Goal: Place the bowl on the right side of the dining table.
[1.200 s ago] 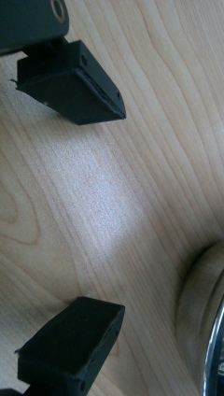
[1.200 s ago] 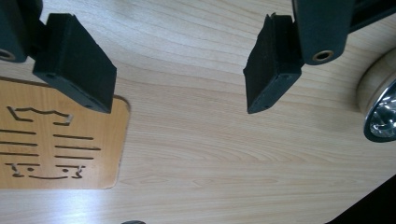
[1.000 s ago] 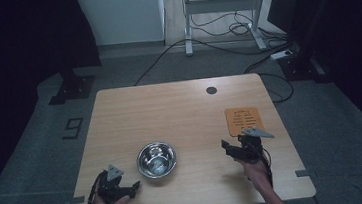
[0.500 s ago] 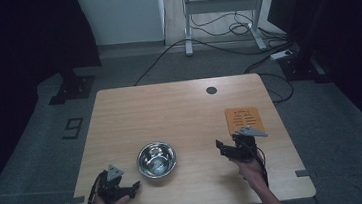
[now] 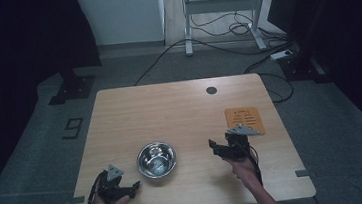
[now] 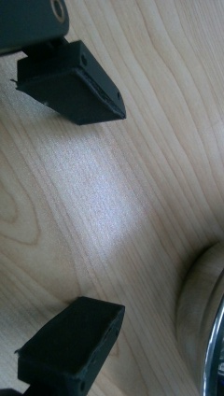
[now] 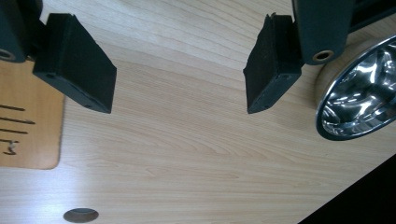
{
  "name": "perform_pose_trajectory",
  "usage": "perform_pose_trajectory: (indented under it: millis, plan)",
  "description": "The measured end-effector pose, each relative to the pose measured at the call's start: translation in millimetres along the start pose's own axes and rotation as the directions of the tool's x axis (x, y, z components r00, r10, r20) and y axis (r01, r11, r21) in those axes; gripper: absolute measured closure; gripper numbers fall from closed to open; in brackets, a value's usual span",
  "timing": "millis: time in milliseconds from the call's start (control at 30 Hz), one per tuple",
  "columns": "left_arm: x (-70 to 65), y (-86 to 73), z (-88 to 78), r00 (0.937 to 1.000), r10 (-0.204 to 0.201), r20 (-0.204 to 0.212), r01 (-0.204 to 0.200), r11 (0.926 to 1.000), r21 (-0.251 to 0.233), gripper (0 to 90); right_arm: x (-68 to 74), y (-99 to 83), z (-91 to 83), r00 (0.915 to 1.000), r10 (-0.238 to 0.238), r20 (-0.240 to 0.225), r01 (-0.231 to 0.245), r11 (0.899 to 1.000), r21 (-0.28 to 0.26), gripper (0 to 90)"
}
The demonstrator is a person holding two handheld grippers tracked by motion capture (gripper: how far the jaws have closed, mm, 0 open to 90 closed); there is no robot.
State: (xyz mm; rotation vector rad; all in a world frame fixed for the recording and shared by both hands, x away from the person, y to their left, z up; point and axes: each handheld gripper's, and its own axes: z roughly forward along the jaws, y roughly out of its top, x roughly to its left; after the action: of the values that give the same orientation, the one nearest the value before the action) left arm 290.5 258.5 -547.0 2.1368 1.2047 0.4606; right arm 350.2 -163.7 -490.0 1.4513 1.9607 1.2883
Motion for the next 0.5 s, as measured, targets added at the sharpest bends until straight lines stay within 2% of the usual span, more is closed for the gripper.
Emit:
perform_pose_trajectory:
  millis: [500]
  plan:
    - [0.0,0.0,0.0,1.0000,0.000,0.000,0.000,1.0000,0.000,7.4,15.4,4.1,11.0,0.9995,-0.013,-0.030,0.014,1.000,0.013,24.8]
